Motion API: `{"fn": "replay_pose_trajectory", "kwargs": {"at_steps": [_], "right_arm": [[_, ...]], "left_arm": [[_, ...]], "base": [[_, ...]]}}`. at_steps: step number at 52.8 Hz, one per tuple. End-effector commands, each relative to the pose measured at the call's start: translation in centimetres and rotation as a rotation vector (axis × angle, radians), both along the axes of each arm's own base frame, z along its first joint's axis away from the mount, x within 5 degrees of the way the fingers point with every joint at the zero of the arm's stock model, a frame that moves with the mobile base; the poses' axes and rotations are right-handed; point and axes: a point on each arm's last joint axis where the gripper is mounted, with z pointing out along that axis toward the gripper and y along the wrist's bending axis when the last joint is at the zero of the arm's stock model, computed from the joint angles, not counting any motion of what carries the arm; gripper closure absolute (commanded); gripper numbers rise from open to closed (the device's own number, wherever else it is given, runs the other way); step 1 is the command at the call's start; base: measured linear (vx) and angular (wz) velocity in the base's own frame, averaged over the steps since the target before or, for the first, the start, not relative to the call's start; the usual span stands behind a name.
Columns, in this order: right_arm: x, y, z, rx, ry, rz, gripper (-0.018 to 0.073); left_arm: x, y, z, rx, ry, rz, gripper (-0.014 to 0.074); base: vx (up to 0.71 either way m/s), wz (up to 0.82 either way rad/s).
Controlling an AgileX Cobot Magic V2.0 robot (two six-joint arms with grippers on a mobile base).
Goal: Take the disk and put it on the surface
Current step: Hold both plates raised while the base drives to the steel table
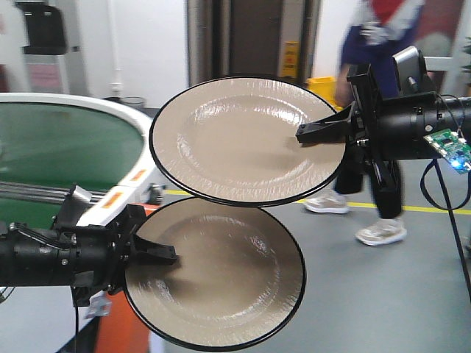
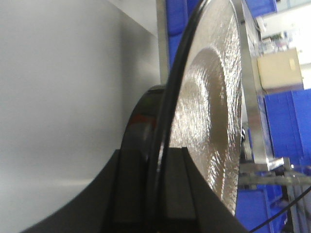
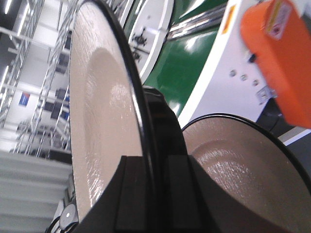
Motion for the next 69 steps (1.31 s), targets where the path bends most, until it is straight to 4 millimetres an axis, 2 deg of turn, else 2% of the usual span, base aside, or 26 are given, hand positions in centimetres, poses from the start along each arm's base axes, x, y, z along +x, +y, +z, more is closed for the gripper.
{"fn": "replay_pose_trajectory", "kwargs": {"at_steps": [1,38,69], "right_arm": [[-1.62,-0.05,4.11,0.141,-0.102,-0.027,0.0567],[-1.68,-0.02,4.09,0.140,-0.100,-0.020,0.0567],[-1.68,-0.01,4.09,0.140,-0.100,-0.019,0.0567]], "left_arm": [[-0.63,-0.29,3.23,-0.132,-0.049,0.019,0.0598],[-0.63,-0.29,3.23,-0.131,-0.049,0.019,0.0598],[-0.63,-0.29,3.23,-0.132,-0.049,0.019,0.0598]], "base": [[0.03,-0.58],[0.18,-0.49],[0.33,-0.13]]}}
